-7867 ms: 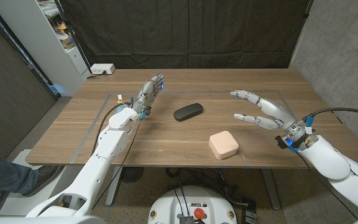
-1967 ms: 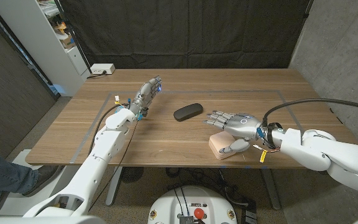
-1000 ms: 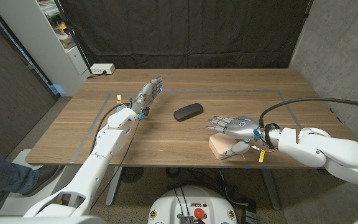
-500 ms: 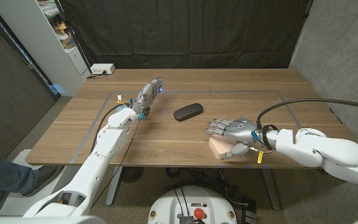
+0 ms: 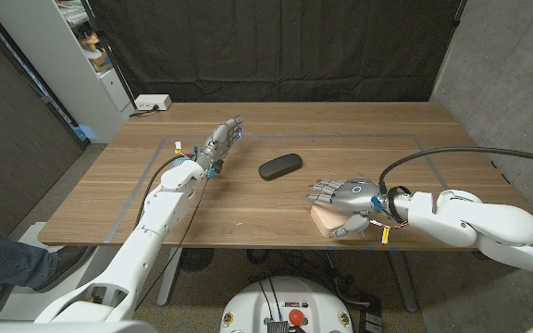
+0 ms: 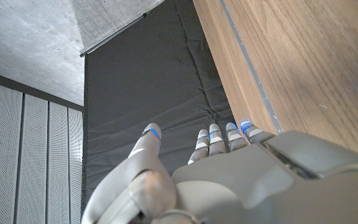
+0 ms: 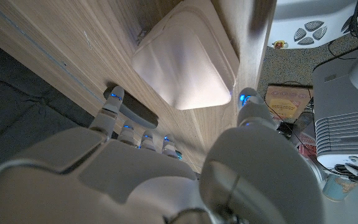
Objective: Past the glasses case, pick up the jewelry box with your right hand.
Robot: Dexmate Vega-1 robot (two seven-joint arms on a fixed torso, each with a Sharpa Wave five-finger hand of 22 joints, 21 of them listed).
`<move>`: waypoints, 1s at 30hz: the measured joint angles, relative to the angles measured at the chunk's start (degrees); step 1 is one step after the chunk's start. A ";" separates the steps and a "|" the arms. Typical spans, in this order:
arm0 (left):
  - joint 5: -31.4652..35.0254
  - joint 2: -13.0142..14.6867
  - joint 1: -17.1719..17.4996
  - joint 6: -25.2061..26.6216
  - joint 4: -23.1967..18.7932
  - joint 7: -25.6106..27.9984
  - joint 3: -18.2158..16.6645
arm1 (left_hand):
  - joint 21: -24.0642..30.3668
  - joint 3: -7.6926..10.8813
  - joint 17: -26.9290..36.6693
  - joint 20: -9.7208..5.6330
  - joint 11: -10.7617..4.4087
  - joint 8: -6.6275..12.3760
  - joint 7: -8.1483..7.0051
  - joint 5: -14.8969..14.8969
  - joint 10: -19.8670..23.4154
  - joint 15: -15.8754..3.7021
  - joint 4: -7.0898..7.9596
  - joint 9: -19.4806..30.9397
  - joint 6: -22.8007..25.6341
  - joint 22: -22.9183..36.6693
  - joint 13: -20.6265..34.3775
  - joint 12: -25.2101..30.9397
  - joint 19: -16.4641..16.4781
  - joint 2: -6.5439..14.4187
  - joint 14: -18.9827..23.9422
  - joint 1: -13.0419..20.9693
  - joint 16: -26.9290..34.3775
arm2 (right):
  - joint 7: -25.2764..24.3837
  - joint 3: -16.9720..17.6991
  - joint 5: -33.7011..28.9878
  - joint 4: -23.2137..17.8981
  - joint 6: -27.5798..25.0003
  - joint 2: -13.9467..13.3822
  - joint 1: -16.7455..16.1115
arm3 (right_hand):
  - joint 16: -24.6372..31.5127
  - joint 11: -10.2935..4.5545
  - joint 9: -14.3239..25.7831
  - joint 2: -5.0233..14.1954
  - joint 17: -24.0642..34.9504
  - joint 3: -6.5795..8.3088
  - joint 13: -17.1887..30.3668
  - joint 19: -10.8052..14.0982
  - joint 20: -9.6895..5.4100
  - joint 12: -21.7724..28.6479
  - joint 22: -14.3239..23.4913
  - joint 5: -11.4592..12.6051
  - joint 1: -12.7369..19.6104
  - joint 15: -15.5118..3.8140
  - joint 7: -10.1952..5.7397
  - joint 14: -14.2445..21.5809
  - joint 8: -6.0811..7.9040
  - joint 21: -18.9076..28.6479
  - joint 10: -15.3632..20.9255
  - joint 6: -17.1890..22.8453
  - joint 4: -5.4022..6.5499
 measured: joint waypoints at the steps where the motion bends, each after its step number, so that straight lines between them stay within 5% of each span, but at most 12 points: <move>1: 0.00 0.00 -0.06 0.00 0.07 0.00 0.01 | 0.00 0.00 0.00 0.00 0.00 0.00 0.00 0.00 0.00 0.00 0.00 0.00 0.00 0.00 0.00 0.00 0.00 0.00 0.00 0.00 0.00 | 0.00 0.00 0.00 0.00 0.00 0.00 0.00 | 0.00 0.00 0.00 0.00 0.00 0.00 0.00 0.00 0.00 0.00 0.00 0.00 0.00 0.00 0.00 0.00 0.00 0.00 0.00 0.00 0.00; 30: 0.69 -0.75 -1.70 0.76 2.21 -0.12 0.65 | 0.00 0.54 0.00 0.52 0.00 0.00 0.00 0.00 0.00 0.33 -0.08 0.00 0.00 0.00 0.00 0.00 0.09 0.23 0.07 0.23 0.00 | 0.98 -5.64 -0.45 2.70 0.83 0.06 5.34 | 0.45 -0.01 0.00 0.22 0.00 -0.47 -0.01 0.52 0.10 0.44 -0.01 0.66 0.82 -0.50 -0.03 0.48 0.00 0.00 1.06 0.77 -0.01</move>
